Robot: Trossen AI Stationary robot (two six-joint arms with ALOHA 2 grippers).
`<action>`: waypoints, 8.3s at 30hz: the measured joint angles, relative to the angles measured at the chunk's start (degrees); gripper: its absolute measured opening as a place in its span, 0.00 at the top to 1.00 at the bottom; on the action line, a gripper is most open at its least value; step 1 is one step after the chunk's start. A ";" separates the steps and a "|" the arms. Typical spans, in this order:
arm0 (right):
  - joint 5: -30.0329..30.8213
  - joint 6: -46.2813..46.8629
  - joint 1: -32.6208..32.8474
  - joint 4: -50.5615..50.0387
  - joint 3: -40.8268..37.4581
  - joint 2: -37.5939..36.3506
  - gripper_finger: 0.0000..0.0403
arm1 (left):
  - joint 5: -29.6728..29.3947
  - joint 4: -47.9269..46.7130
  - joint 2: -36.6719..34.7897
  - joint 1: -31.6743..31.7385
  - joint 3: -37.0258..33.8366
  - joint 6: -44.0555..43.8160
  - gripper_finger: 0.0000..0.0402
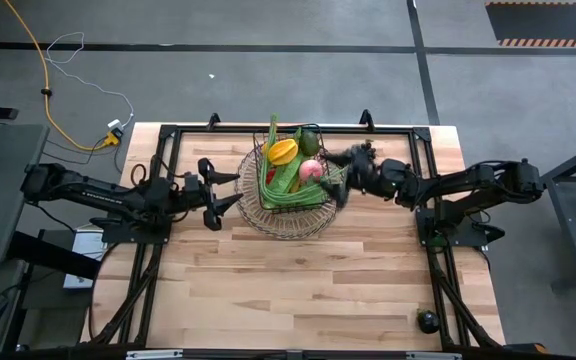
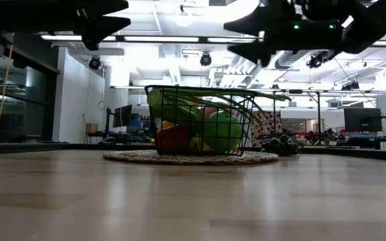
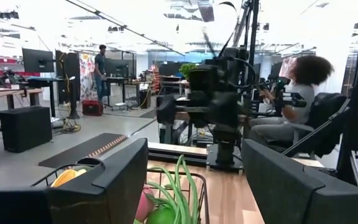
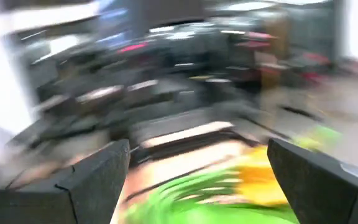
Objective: Build produce basket
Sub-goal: Put the black grapes into the black mesh basket, then put the violet mangosteen into the black mesh basket
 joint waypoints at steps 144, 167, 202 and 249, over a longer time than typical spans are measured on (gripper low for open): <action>10.66 13.69 5.55 -55.63 38.42 15.32 0.85 | -0.20 -0.13 0.06 0.13 0.00 -3.63 0.39; 10.42 12.45 14.28 -103.97 48.59 4.87 0.26 | -0.20 -2.05 0.07 0.15 0.00 -3.63 0.39; -37.71 91.04 53.15 -126.94 47.53 28.72 0.26 | 12.96 -6.16 0.07 0.15 0.17 -8.68 0.39; -45.37 80.90 54.95 -100.96 31.31 27.67 0.51 | 14.69 -6.58 0.07 2.95 0.20 -11.73 0.39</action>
